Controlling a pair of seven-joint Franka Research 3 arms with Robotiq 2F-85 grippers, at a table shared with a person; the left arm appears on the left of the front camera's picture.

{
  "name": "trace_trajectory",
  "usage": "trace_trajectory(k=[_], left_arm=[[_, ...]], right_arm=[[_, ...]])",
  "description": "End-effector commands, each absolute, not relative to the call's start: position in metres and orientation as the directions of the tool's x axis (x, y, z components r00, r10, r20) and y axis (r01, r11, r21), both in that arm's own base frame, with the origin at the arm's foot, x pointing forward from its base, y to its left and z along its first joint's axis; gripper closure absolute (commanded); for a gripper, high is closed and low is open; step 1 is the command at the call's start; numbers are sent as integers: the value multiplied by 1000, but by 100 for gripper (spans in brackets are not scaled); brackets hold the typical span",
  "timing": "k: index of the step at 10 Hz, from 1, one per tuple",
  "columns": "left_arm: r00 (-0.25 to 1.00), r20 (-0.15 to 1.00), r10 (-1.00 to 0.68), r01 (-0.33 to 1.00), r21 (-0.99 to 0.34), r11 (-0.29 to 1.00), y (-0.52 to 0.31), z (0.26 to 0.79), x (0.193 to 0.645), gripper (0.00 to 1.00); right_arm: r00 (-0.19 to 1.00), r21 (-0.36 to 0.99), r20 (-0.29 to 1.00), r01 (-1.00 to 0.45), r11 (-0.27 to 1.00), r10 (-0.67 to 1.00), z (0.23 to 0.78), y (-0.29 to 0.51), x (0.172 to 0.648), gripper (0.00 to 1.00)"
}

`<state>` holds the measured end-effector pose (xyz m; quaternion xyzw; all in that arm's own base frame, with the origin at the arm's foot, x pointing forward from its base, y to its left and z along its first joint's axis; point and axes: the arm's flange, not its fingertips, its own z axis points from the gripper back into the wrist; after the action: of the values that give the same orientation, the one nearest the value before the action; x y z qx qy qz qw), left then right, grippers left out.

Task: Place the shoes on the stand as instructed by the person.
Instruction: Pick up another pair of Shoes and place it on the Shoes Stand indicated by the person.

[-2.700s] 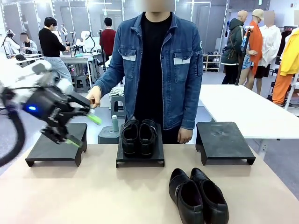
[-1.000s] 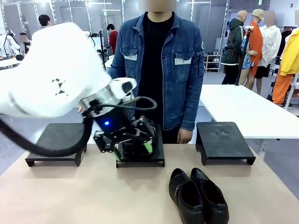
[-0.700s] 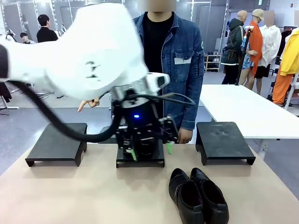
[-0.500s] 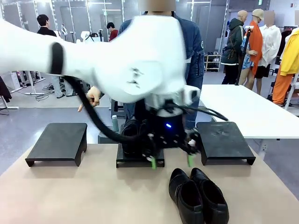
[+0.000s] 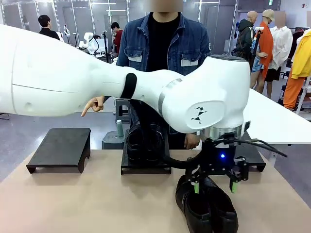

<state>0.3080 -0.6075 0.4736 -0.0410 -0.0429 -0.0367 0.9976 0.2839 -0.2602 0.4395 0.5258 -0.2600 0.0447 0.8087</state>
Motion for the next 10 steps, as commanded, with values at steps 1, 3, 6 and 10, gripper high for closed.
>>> trace_trajectory(k=[1, 3, 6, 10], left_arm=[[994, 89, -65, 70, -63, 996, -622, 472, 312, 0], [991, 91, -98, 105, -71, 992, -625, 458, 318, 0], [987, 120, -104, 107, -20, 994, -629, 431, 331, 0], [986, 133, -97, 104, -48, 993, -622, 394, 346, 0]], right_arm=[[855, 827, 476, -355, 437, -207, 441, -260, 284, 0], [855, 827, 476, -355, 437, -207, 441, -260, 284, 0], [855, 827, 476, -355, 437, -207, 441, -260, 284, 0], [855, 827, 476, -355, 437, -207, 441, -260, 284, 0]])
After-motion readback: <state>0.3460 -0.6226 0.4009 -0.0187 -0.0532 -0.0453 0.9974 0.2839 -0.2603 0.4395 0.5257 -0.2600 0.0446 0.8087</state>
